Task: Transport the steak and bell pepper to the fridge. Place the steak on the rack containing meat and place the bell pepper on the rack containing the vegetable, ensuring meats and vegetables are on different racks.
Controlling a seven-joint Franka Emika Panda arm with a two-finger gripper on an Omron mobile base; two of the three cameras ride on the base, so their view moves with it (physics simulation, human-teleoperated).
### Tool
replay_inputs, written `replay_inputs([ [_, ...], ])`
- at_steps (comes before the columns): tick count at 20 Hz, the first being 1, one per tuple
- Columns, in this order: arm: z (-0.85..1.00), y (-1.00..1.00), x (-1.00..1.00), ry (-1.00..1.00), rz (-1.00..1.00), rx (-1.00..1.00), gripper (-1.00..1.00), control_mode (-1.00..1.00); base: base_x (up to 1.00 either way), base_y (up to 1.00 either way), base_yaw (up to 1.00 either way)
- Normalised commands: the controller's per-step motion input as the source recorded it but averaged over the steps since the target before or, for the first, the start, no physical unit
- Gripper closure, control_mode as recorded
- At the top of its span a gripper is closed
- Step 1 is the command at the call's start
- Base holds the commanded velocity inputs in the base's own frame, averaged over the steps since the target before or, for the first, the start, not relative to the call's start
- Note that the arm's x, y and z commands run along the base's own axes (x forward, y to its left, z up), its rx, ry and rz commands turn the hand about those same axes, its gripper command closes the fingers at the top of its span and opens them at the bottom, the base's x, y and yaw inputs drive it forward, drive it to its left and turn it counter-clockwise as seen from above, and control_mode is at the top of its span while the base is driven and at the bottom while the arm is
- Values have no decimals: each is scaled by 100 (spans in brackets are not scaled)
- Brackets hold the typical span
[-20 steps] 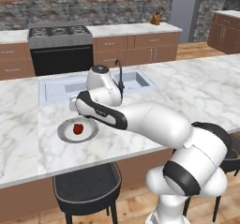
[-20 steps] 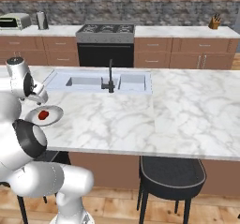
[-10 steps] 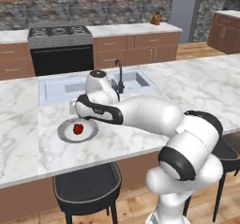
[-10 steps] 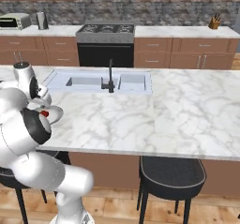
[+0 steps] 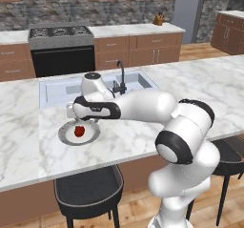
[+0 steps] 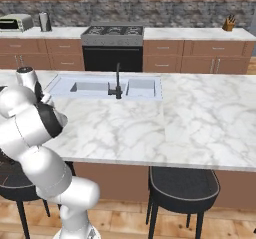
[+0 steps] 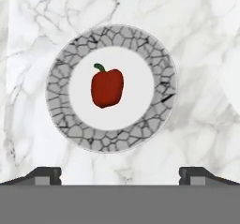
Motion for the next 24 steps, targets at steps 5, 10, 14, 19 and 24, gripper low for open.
replay_inputs([
  [5,-27,7,12,4,0,-2,-100,-100,0,0,0],
  [10,-31,3,10,1,0,-1,-100,-100,0,0,0],
  [14,-27,5,3,2,0,0,-100,-100,0,0,0],
  [19,-23,5,13,0,-2,0,-100,-100,0,0,0],
  [24,-26,8,24,0,-4,0,-100,-100,0,0,0],
])
